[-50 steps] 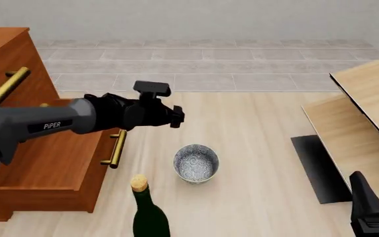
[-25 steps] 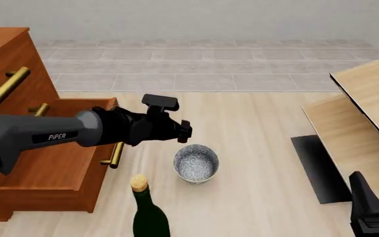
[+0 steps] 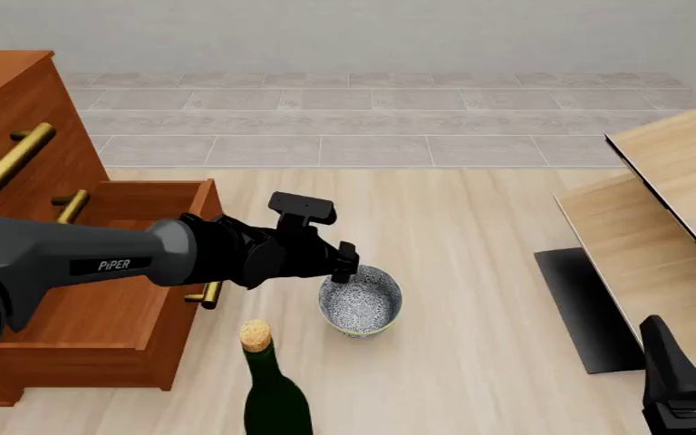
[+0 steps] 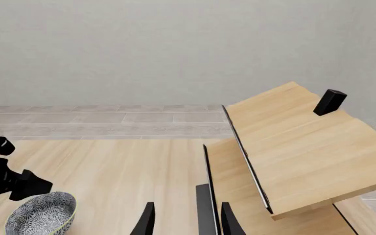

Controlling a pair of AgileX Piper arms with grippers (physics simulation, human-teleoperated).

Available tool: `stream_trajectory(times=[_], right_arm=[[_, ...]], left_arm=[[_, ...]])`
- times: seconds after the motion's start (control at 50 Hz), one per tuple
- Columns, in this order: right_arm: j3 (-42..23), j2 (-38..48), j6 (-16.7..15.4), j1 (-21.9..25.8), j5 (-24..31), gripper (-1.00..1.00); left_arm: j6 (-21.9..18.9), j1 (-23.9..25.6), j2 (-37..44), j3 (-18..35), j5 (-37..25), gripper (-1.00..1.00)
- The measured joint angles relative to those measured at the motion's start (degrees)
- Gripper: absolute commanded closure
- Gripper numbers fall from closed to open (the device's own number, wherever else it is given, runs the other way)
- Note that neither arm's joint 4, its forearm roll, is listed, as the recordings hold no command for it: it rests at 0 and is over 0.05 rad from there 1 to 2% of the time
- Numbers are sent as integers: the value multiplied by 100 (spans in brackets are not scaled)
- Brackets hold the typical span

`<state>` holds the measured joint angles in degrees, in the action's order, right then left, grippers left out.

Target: Put the bowl on top of the cabinet.

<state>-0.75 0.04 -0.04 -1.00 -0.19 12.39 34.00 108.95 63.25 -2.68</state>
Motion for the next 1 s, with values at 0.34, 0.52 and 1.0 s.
stream_trajectory(times=[0.34,0.52,1.0], right_arm=[[17,0,16,-6,-20,-100],[16,0,21,-11,-24,-100],[0,-1,24,-24,-26,-100]], left_arm=[[20,27,104,-97,107,-100],[47,45,161,-149,177,-100],[77,60,344,-293,379,-100]])
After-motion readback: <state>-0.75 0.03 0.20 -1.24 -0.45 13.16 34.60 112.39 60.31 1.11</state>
